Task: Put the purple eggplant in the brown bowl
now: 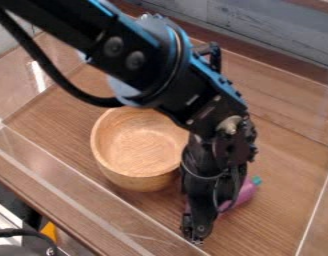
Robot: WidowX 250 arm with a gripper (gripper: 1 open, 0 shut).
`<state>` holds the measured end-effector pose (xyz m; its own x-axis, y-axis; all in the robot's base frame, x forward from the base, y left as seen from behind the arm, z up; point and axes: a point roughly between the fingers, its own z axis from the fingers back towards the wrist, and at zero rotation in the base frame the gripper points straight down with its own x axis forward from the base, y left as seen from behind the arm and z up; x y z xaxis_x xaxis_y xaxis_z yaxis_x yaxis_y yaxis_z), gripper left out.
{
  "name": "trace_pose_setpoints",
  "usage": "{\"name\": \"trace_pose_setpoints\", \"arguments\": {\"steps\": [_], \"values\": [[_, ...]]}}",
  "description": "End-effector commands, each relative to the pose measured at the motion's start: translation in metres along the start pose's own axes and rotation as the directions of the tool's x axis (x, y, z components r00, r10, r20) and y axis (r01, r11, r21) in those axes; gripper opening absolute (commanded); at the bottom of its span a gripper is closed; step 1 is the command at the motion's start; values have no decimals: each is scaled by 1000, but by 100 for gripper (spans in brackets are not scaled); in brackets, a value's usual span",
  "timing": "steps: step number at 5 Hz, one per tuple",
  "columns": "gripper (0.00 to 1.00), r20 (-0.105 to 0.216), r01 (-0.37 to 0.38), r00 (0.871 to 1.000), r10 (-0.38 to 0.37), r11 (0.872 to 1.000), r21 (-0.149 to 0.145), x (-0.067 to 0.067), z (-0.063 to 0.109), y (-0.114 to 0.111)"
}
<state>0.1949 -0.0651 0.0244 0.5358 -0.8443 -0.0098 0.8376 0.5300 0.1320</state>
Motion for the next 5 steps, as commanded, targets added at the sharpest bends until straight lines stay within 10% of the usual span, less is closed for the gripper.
{"name": "trace_pose_setpoints", "arguments": {"steps": [1, 5], "values": [[100, 52, 19, 998, -21, 999, 34, 2, 10, 8], [100, 86, -45, 995, 43, 999, 21, 17, 15, 20]]}}
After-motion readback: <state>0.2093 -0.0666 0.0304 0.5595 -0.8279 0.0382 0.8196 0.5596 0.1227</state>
